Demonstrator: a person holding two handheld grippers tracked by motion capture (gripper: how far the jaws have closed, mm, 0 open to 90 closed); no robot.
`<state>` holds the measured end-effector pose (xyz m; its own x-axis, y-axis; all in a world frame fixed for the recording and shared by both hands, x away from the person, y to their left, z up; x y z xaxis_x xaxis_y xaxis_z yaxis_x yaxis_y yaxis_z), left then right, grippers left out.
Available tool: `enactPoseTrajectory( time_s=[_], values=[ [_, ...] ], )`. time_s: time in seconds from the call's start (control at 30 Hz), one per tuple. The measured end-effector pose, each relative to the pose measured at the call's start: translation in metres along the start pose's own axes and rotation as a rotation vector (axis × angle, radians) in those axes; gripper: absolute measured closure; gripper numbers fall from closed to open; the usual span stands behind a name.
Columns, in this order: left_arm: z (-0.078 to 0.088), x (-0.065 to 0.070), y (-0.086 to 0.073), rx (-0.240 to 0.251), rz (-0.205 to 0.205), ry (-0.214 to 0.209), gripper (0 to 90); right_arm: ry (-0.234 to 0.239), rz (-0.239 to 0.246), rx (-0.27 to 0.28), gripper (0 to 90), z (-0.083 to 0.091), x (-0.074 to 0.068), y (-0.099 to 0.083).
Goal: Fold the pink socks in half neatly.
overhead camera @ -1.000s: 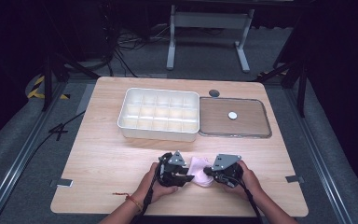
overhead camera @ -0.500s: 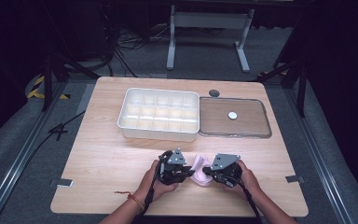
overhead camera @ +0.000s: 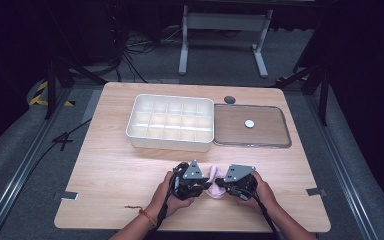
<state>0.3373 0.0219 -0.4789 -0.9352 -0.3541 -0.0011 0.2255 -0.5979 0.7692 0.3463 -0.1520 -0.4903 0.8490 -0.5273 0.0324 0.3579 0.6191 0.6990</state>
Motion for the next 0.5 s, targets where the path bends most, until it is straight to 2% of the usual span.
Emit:
enactPoseTrajectory(
  time_s=[0.17, 0.23, 0.4, 0.5],
  values=[
    [-0.002, 0.002, 0.001, -0.013, -0.024, 0.010, 80.3, 0.000, -0.006, 0.011, 88.7, -0.001, 0.000, 0.000],
    [-0.002, 0.002, 0.001, -0.011, -0.029, 0.012, 80.5, 0.011, -0.009, 0.018, 84.6, 0.001, 0.001, 0.000],
    [0.001, 0.001, 0.001, -0.004, -0.022, 0.019, 80.8, 0.023, -0.049, 0.059, 86.6, 0.014, 0.006, -0.001],
    [0.001, 0.001, 0.001, -0.006, -0.026, 0.021, 80.9, 0.017, -0.051, 0.051, 87.0, 0.020, 0.009, -0.003]
  ],
)
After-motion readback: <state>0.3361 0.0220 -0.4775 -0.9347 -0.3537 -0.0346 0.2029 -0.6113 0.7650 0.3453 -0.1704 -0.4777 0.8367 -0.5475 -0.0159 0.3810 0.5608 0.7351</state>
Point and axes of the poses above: each handheld gripper's, and its own axes: z roughly backward along the jaws, y roughly out of its top, x roughly to its right, the point moved 3 cm from there along -z, roughly forward along the jaws, and after that the axes turned 8 degrees about -z, right-handed, at the moved point
